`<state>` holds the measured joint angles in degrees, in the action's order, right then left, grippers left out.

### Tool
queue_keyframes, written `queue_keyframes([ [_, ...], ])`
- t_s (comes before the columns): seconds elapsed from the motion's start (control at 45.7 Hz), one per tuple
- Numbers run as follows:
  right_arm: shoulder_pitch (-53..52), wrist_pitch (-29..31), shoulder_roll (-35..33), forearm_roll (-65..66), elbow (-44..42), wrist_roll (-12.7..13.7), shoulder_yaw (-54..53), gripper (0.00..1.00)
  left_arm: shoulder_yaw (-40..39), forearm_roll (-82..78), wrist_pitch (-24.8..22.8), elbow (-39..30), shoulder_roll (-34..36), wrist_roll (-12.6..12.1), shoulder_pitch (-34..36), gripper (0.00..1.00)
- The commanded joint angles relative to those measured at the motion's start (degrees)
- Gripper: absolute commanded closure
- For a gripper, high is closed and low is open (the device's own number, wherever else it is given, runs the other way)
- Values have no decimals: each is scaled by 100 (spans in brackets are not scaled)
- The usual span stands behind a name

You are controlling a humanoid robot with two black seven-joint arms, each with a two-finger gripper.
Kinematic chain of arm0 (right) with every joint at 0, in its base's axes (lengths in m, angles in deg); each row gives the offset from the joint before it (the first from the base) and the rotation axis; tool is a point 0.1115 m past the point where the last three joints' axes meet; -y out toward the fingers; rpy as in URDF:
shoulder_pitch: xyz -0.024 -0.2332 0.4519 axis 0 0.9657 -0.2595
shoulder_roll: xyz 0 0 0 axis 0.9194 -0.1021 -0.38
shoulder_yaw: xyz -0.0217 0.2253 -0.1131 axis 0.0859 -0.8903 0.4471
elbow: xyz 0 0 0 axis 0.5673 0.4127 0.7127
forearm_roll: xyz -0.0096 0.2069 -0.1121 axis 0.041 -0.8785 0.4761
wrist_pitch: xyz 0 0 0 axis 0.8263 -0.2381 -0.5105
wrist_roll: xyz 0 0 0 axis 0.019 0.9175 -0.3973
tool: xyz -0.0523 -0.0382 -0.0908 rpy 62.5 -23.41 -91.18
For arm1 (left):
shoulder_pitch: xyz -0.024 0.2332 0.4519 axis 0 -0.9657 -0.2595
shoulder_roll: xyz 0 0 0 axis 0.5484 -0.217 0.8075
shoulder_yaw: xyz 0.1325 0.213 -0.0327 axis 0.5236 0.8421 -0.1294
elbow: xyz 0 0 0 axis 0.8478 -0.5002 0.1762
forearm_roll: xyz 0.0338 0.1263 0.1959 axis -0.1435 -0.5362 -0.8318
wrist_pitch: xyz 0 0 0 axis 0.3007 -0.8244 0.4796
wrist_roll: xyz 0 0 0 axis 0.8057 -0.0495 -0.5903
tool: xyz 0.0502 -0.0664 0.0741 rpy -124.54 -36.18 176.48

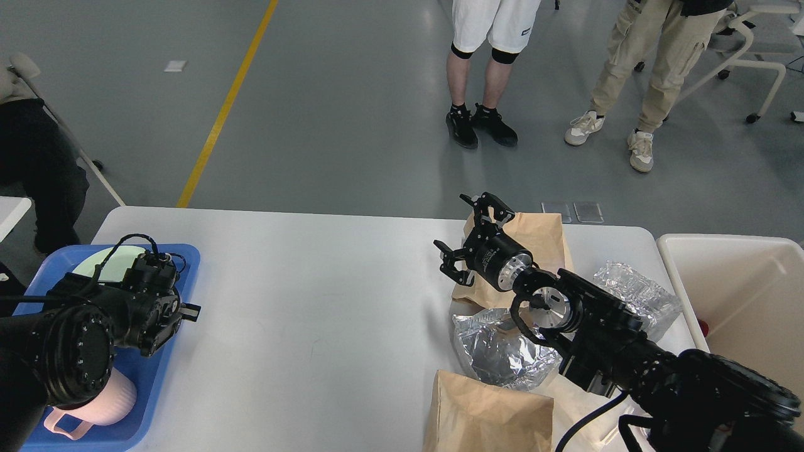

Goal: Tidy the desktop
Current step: 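Lower the green plate onto the blue tray and open the left gripper, then raise the left arm away from the tray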

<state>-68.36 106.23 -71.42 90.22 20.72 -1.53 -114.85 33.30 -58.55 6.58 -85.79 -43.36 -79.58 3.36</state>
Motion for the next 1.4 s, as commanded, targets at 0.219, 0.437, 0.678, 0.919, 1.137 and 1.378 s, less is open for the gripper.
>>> queue_keyframes([
  [0.219, 1, 0, 1, 2, 0, 0, -2, 0, -16, 60, -177, -18, 48, 59, 107, 38],
  [0.437, 1, 0, 1, 2, 0, 0, -2, 0, -7, 95, -1212, -229, 101, 103, 757, 8],
  [0.678, -8, 0, 1, 2, 0, 0, 7, 0, -200, 288, -3788, -783, 180, 208, 2154, 7],
  [0.919, 1, 0, -7, 2, 0, 0, -2, 0, -595, 358, -3788, -880, 127, 314, 3332, 7],
  [1.137, 1, 0, 1, 2, 0, 0, -2, 0, -1009, 358, -3788, -871, 180, 296, 3965, 6],
  [1.378, 1, 0, 1, 2, 0, 0, -2, 0, -1448, 420, -3788, -836, 197, 314, 4466, 6],
])
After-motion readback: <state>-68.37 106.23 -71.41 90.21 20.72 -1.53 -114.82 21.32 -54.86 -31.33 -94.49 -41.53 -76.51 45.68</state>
